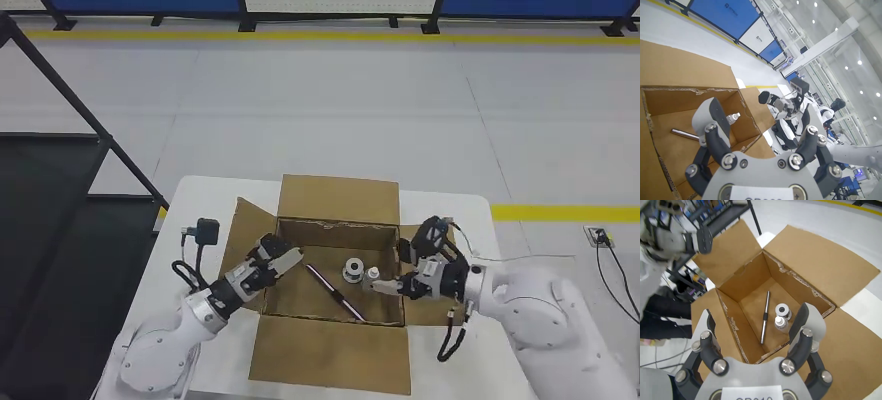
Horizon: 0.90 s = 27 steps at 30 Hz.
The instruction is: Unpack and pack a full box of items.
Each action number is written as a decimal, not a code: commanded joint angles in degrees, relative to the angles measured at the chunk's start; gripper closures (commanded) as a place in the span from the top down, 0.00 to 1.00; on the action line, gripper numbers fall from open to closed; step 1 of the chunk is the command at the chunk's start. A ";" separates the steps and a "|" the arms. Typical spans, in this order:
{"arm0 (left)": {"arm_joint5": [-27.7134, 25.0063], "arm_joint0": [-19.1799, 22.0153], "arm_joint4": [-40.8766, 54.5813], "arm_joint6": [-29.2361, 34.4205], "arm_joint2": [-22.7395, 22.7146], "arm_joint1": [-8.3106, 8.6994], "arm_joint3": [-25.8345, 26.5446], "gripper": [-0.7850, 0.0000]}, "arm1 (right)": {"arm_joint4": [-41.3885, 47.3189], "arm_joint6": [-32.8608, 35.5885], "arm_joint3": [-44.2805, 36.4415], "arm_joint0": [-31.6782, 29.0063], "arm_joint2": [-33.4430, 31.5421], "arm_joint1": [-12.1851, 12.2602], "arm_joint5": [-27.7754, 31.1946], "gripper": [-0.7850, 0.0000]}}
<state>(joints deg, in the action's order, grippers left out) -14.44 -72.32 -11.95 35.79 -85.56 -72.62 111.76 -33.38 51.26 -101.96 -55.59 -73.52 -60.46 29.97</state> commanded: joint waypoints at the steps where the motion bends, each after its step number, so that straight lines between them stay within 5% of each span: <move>1: -0.22 -1.10 1.64 -1.22 -1.89 0.17 0.44 1.00 | -4.74 2.36 0.18 2.28 3.99 -0.30 -0.69 1.00; 12: -1.02 -2.92 4.86 -2.46 -4.57 0.42 1.06 1.00 | -15.81 9.72 9.21 15.17 20.24 -3.49 -8.85 1.00; 21: -1.02 -2.92 4.86 -2.46 -4.57 0.42 1.06 1.00 | -18.19 13.64 17.00 21.14 27.14 -5.95 -13.07 1.00; 24: -1.02 -2.92 4.86 -2.46 -4.57 0.42 1.06 1.00 | -18.16 14.66 18.56 22.07 28.37 -6.53 -13.95 0.87; 27: -1.02 -2.92 4.86 -2.46 -4.57 0.42 1.06 1.00 | -18.07 14.82 19.80 22.67 29.15 -6.98 -14.17 0.85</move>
<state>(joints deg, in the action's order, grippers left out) -15.46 -75.24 -7.09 33.33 -90.13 -72.21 112.83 -51.49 66.14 -82.58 -33.10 -44.57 -67.30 15.84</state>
